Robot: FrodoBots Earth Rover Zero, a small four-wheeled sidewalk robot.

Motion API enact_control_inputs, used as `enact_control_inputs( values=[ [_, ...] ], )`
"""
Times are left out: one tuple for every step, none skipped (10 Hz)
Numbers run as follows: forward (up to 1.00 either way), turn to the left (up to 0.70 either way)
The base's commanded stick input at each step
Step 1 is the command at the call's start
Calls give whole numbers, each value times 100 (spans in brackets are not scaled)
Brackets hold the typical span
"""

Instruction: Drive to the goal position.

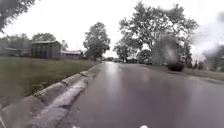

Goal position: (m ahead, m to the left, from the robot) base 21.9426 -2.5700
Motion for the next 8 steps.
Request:
enact_control_inputs(
  values=[
    [50, 0],
    [50, 0],
    [50, 0],
    [50, 0],
    [50, 0],
    [50, 0],
    [50, 0],
    [50, 0]
  ],
)
